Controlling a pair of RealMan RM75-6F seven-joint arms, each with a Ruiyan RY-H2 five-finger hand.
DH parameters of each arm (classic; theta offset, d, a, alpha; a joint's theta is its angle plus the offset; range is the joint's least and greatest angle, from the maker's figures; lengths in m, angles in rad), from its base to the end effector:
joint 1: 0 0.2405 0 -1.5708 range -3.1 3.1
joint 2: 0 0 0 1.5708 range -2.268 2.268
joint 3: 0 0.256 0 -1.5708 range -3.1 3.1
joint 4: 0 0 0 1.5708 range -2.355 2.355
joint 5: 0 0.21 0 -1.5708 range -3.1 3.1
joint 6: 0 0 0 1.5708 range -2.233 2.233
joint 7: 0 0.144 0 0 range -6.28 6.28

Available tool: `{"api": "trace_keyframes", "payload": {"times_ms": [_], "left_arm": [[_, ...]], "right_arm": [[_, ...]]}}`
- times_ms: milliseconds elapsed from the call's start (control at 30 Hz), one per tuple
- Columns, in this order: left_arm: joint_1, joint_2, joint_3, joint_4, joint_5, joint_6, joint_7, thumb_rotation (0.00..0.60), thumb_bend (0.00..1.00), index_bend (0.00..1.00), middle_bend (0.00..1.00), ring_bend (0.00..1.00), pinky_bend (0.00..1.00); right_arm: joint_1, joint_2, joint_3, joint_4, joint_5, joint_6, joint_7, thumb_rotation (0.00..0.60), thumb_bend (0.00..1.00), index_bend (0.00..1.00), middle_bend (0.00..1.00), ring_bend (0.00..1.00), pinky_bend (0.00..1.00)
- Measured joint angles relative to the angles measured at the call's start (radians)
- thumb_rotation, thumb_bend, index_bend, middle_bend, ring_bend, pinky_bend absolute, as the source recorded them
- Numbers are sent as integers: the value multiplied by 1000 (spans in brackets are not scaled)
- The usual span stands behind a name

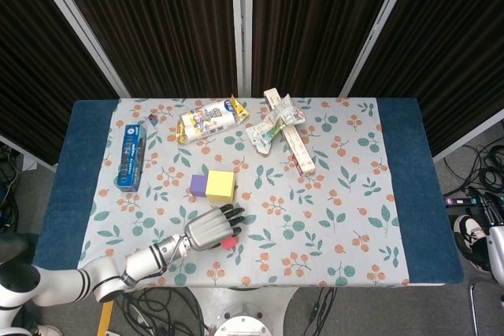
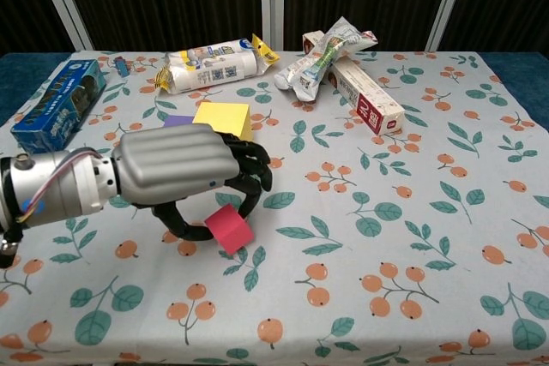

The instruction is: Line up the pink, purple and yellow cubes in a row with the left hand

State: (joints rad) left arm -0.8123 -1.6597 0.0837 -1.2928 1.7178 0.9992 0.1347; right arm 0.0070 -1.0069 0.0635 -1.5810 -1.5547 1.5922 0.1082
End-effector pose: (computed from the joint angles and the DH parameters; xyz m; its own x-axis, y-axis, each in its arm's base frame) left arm -0.1305 0.2771 -0.0773 0.6678 0.1254 0.7337 0.4595 -0.8449 -0.2738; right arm -0.3209 -0.1590 0.2106 0.4286 0.0890 0.8991 -0.9027 -0.0002 0.4303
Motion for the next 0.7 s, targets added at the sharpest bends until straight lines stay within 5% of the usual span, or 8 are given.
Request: {"api": "trace_keyframes", "payload": {"times_ms": [367,700], "left_arm": [[124,185,-57,-107,-193,108,-74,600,319,584,363,166,252],[136,246,-144,-121,-459,-40,-60,600,310,575,356,166,252]], "right_arm": [[4,-4,-1,0,-16,3,-1,600,245,59,168,129,222],[6,-9,-1,-1,-18,2,-2,600,244,59,165,127,222]]}}
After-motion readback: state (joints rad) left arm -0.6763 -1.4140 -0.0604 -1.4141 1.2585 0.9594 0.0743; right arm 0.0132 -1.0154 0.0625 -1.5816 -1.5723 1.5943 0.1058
